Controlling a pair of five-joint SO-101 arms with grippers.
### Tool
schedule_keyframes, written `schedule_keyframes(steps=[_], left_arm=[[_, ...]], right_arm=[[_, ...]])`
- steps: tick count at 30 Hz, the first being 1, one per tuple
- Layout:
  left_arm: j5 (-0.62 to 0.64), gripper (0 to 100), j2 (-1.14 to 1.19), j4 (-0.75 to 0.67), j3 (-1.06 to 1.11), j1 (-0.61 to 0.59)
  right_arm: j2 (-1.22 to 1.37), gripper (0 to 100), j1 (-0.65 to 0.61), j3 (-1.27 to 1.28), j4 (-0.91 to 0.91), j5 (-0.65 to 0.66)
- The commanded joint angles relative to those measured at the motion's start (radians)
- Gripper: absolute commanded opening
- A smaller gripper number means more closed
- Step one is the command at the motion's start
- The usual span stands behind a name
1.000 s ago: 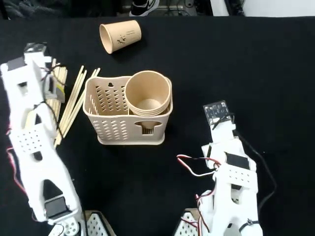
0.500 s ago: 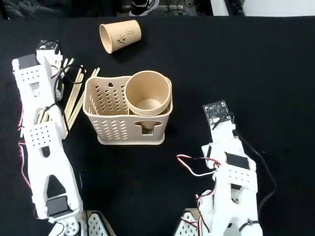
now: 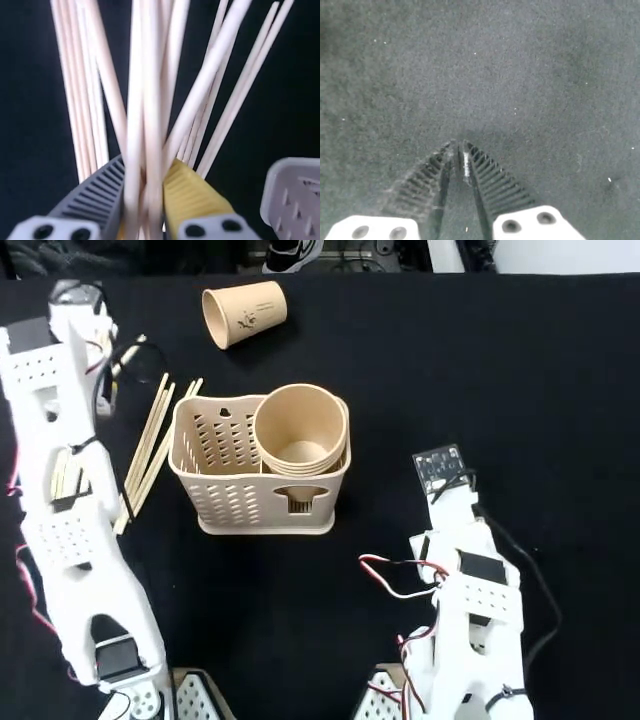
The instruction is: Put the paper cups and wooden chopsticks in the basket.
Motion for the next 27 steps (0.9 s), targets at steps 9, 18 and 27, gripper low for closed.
schedule_keyframes(steps=[9, 18, 27], left_arm=[[0.173, 3, -0.373, -0.117, 0.059, 0.05], [0.318, 3, -0.575, -0.242, 0.065, 0.197], [0.368, 3, -0.694, -0.256, 0.061, 0.216]], right_arm=[[-0.013, 1.2, -0.011, -0.002, -0.015, 0.008], [-0.013, 1.2, -0.011, -0.002, -0.015, 0.008], [-0.015, 1.2, -0.011, -0.002, -0.015, 0.008]])
